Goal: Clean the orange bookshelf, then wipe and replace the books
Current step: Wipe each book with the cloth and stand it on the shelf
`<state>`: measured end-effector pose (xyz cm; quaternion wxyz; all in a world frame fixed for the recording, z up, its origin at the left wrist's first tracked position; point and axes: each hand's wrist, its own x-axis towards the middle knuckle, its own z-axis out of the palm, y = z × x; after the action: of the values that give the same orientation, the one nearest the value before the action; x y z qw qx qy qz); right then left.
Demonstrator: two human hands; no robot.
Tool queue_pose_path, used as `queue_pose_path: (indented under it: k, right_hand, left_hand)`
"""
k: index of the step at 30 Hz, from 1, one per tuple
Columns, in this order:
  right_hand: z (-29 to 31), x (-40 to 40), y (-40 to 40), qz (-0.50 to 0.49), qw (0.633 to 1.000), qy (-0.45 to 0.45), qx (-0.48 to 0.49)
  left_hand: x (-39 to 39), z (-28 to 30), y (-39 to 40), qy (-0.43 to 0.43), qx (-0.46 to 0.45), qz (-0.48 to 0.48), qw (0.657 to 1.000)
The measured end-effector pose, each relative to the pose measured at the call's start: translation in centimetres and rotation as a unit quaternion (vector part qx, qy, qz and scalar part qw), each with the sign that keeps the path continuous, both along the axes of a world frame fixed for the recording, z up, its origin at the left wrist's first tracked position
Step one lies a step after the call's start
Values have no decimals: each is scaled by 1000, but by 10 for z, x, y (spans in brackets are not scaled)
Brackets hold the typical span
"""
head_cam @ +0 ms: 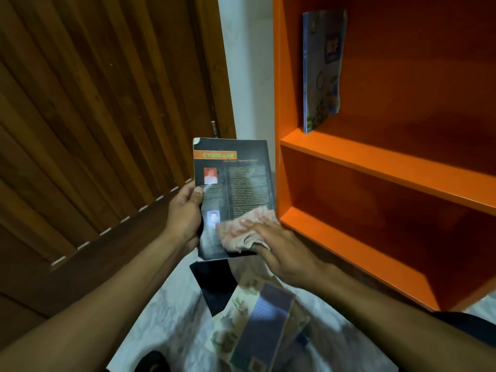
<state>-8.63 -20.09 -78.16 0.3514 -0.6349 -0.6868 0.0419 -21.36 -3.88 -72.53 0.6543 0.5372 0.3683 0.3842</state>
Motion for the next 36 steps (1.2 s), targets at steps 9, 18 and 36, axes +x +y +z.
queue_pose_path:
  k: [9, 18, 36]
  right_hand:
    - [19, -3, 3, -49, 971, 234, 3]
    - [43, 32, 26, -236, 931, 242, 139]
    - [0, -27, 3, 84, 996, 23, -34]
  left_hand:
    - [-19, 1, 3, 104, 60, -15, 993]
    - [4, 5, -53, 94, 63, -169, 979]
    - [1, 20, 13, -55, -131, 79, 987]
